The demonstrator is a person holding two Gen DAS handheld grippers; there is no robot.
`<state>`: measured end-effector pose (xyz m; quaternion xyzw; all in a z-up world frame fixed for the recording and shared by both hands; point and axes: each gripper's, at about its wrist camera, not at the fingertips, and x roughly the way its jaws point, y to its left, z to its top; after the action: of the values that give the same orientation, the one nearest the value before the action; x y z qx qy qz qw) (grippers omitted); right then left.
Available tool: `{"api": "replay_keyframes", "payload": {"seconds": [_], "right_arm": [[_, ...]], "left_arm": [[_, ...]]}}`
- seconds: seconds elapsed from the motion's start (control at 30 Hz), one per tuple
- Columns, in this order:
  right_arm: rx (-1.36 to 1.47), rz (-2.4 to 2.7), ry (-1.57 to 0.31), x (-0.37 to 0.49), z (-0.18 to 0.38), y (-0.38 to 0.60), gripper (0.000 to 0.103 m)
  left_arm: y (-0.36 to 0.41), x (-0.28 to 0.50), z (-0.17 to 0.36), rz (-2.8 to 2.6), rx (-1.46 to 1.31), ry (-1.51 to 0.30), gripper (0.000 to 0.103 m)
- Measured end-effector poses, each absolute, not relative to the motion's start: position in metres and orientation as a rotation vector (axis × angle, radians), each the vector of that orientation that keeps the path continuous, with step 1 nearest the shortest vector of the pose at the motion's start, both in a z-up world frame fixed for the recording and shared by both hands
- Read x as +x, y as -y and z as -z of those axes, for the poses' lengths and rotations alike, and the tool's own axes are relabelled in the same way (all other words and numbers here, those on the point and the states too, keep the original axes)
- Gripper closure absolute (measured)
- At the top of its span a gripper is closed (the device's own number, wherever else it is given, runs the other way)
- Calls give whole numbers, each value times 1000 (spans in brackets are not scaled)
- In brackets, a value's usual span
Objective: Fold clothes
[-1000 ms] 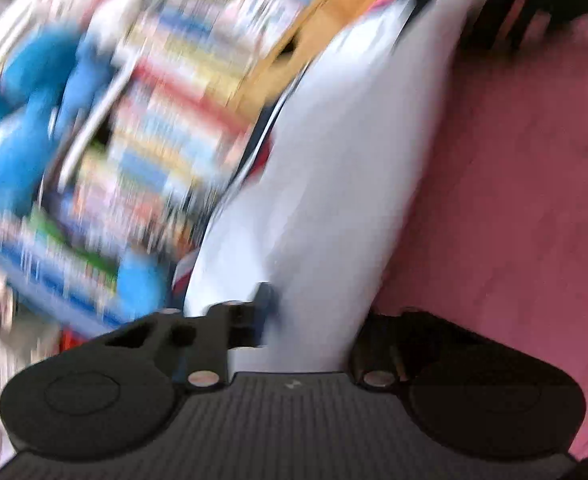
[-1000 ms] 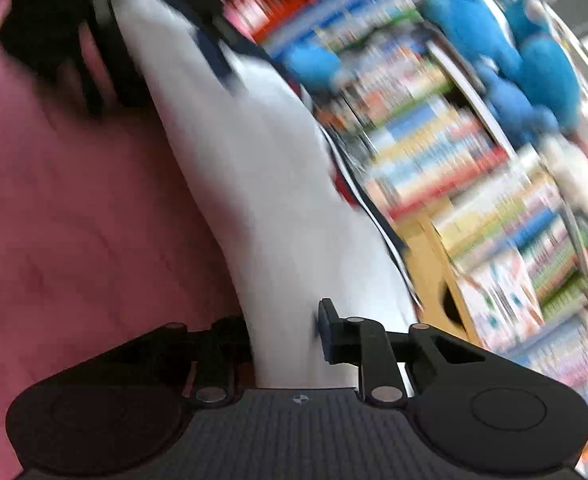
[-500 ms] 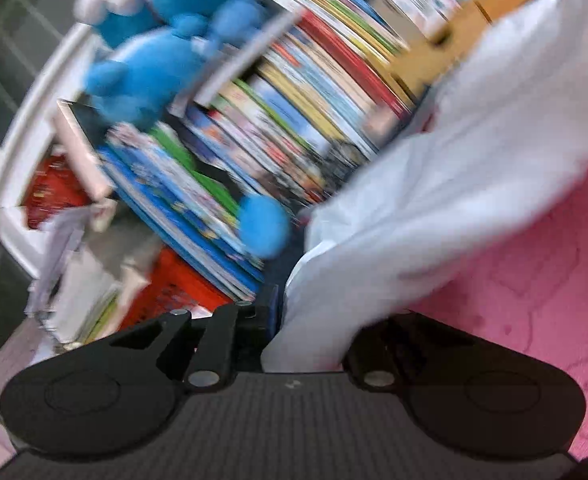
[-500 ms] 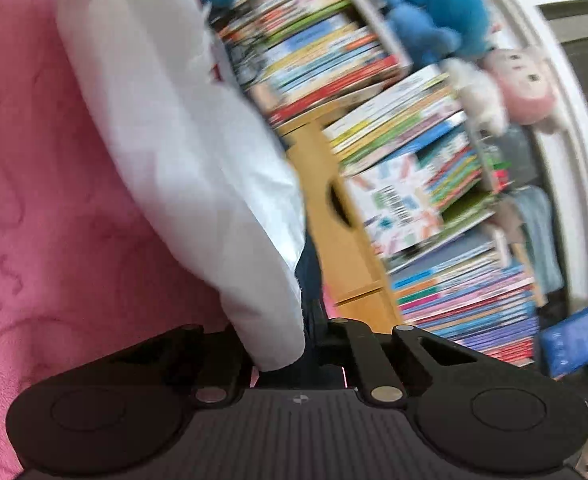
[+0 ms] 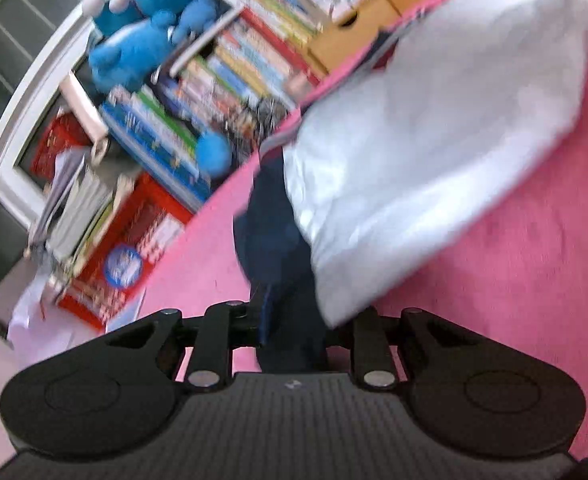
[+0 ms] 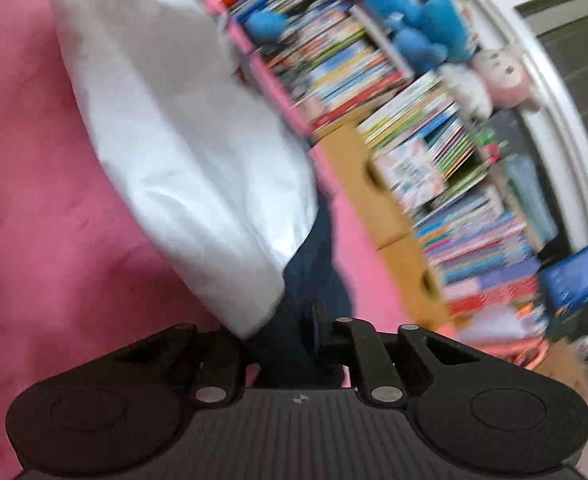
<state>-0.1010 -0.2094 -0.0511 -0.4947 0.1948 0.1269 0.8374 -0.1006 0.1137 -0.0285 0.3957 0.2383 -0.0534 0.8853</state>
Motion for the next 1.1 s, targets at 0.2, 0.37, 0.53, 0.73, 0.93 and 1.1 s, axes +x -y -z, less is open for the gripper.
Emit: {"api": "replay_keyframes", "payload": {"seconds": [0.2, 0.37, 0.53, 0.73, 0.93, 1.1], "right_arm": [[-1011, -255, -447, -123, 55, 231, 73], [-942, -228, -528, -146, 44, 255, 69], [-654, -268, -528, -162, 8, 269, 45], [-274, -401, -404, -134, -17, 228, 39], [2, -420, -416, -58, -18, 176, 38], [92, -310, -547, 13, 3, 165, 38]], "left_arm": [[-146, -121, 18, 1, 716, -534, 73], [-179, -135, 3, -111, 564, -578, 73], [-187, -136, -31, -121, 281, -528, 63], [-106, -95, -55, 84, 96, -401, 33], [-22, -20, -50, 188, 157, -439, 29], [-11, 36, -19, 70, 308, -532, 27]]}}
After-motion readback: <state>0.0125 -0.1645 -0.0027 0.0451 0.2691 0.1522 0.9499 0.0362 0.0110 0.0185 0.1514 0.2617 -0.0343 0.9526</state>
